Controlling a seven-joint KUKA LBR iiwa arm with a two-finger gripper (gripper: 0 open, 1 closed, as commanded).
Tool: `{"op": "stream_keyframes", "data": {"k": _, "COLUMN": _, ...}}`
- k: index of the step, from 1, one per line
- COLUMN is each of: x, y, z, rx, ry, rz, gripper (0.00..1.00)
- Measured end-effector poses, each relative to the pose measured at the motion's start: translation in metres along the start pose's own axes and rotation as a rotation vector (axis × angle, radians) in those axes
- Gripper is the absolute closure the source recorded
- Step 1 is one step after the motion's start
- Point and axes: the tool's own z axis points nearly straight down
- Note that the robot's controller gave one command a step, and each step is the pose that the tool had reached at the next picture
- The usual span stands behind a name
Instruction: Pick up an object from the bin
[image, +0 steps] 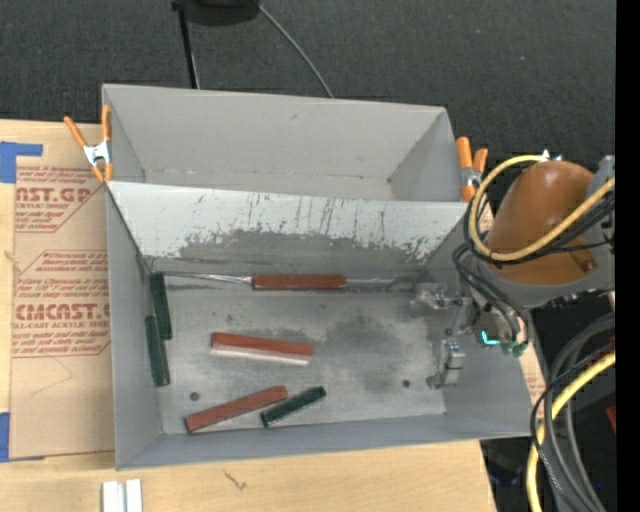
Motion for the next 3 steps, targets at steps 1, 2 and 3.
{"op": "stream_keyframes", "data": {"k": 1, "x": -0.002, "y": 0.000, "z": -0.004, "rx": 0.001, "ry": -0.007, "rz": -0.001, "gripper": 1.00}}
{"op": "stream_keyframes", "data": {"k": 2, "x": -0.002, "y": 0.000, "z": -0.004, "rx": 0.001, "ry": -0.007, "rz": -0.001, "gripper": 1.00}}
{"op": "stream_keyframes", "data": {"k": 3, "x": 0.003, "y": 0.087, "z": 0.036, "rx": 0.000, "ry": -0.006, "rz": -0.094, "gripper": 0.00}}
